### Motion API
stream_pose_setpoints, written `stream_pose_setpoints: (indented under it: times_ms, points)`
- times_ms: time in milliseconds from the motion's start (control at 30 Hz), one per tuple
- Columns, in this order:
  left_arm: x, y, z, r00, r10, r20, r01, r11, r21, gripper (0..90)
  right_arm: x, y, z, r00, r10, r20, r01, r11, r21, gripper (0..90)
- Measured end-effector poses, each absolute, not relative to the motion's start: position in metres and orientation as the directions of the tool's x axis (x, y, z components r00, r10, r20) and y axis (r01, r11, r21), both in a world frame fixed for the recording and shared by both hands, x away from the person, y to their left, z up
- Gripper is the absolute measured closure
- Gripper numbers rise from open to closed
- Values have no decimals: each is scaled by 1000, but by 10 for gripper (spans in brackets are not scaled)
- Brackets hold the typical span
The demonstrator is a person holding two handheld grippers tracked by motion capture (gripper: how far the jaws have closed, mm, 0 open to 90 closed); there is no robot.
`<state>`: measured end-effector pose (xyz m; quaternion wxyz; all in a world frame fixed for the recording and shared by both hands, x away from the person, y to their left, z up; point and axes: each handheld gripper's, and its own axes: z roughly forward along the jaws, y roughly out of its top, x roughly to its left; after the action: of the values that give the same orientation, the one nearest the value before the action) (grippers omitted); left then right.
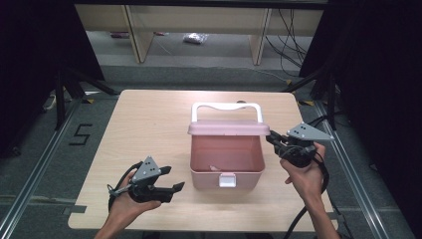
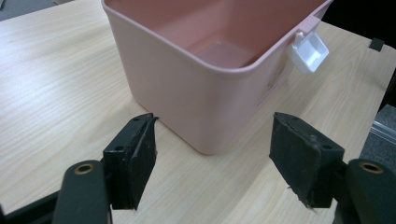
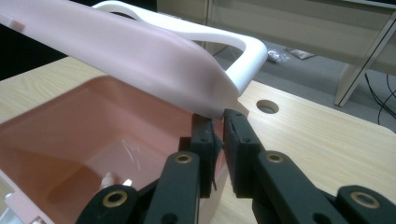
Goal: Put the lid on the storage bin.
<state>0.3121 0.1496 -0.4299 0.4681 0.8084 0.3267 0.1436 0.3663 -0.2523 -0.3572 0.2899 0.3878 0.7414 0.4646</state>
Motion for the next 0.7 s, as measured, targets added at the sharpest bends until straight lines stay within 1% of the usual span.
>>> stream_pose_setpoints:
  times_ms: [167, 200, 233, 267, 333, 367, 400, 467, 533, 600, 633, 667, 700]
  points:
    - [308, 150, -436, 742, 668, -54, 386, -360, 850, 302, 364, -254, -360, -541, 838, -66, 308, 271, 912, 828]
    - [307, 150, -437, 744, 666, -50, 384, -364, 849, 301, 364, -253, -361, -549, 835, -44, 322, 259, 911, 828]
    - [306, 150, -438, 741, 669, -47, 383, -365, 849, 299, 362, -252, -362, -537, 843, -29, 330, 241, 913, 826]
    - [306, 151, -438, 746, 664, -40, 382, -379, 843, 297, 363, -254, -363, -537, 841, -63, 299, 260, 918, 825]
    - [303, 150, -441, 743, 667, -53, 385, -362, 849, 295, 363, -255, -364, -544, 837, -61, 303, 264, 916, 822]
    - [303, 150, -442, 744, 666, -44, 382, -371, 847, 294, 362, -254, -365, -554, 833, -21, 326, 240, 914, 821]
    - [302, 150, -443, 749, 661, -45, 381, -373, 846, 293, 360, -253, -365, -549, 836, -5, 345, 233, 909, 820]
    - [301, 151, -444, 749, 661, -45, 382, -374, 845, 292, 361, -255, -366, -555, 832, -22, 331, 245, 911, 818]
    - [299, 151, -446, 751, 658, -46, 383, -377, 843, 291, 359, -254, -367, -546, 838, -7, 349, 236, 907, 817]
    - [297, 153, -447, 754, 656, -35, 382, -393, 837, 291, 359, -254, -368, -559, 829, -9, 334, 236, 912, 817]
    - [296, 153, -448, 749, 662, -41, 385, -385, 839, 291, 359, -256, -368, -558, 828, -41, 328, 266, 906, 817]
    - [296, 153, -449, 749, 661, -44, 384, -380, 841, 291, 358, -255, -369, -554, 833, -16, 338, 242, 909, 817]
    - [295, 154, -449, 751, 660, -40, 386, -387, 837, 290, 358, -256, -370, -557, 830, -30, 330, 254, 909, 817]
